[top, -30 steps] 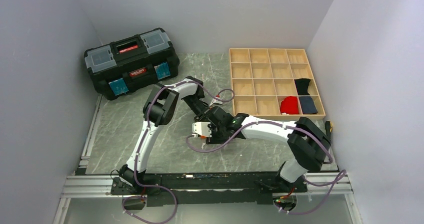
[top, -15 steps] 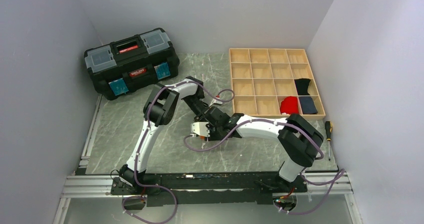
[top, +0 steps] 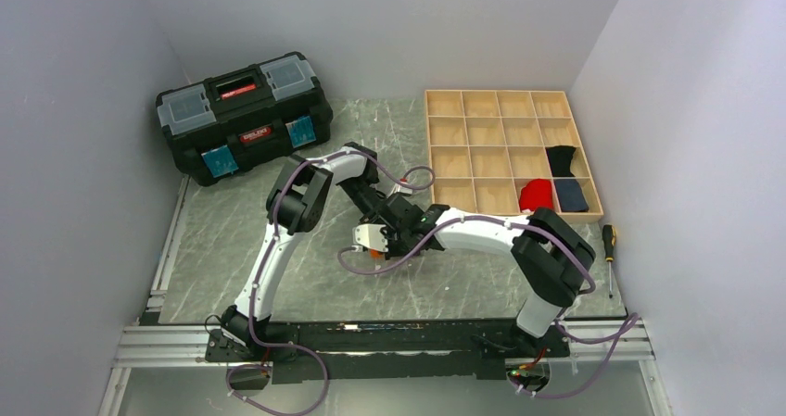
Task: Roll the underwear
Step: Roll the underwear to the center of the board.
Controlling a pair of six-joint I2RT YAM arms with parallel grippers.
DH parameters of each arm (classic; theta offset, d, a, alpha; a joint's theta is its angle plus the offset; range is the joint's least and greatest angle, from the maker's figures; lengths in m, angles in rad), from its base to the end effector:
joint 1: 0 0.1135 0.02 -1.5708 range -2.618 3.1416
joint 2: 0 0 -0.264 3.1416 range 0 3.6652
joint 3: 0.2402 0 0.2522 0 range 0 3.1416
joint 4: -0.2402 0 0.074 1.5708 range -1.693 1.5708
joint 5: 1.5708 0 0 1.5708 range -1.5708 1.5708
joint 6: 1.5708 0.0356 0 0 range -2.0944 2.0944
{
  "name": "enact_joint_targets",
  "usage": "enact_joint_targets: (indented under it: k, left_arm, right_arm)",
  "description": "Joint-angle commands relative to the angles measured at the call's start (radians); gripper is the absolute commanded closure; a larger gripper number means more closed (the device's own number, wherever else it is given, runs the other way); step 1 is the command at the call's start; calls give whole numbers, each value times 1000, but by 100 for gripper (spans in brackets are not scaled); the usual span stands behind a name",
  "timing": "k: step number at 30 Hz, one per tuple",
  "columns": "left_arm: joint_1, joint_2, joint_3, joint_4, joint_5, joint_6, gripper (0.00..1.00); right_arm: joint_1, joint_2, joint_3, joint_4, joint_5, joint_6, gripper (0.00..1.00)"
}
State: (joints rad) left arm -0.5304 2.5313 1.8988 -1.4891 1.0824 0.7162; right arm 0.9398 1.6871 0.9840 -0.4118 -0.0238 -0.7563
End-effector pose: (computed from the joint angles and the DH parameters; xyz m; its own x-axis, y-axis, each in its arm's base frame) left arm 0.3480 -0.2406 0.0911 -0.6603 0.7444 -0.0992 0.3609 0.1986 -0.9112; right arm 0.1908 0.2625 0.1647 0.1729 -0.9263 -0.3349 -0.9551 -0.0746 -0.2866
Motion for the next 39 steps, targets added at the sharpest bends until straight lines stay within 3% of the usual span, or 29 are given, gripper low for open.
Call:
enact_joint_targets:
  k: [1,4,7,15,21,25,30,39]
  left_arm:
    - [-3,-55,-20,49,-62,29,63]
    - [10,-115,-69,103,-93,2,51]
    - [32,-156,-88,110,-110,4,47]
    - [139,-227,-118,98,-155,22,45]
    - [272,-365,-201,145,-200,15,45]
    - [373,-519,-301,236,-209,-22,44]
    - [485,-779,-501,465,-223,-126,43]
    - [481,-1247,-852,802,-317,-165,41]
  right_arm:
    - [-3,66,-1,-87,-143,36,100]
    - [-10,68,4,-106,-160,45,100]
    - [-13,63,4,-117,-171,55,100]
    - [-35,56,10,-140,-194,75,100]
    - [-58,63,54,-183,-234,72,100]
    - [-91,89,123,-251,-316,61,100]
    - [-158,167,262,-375,-443,26,100]
    - [-297,459,608,-706,-668,-90,100]
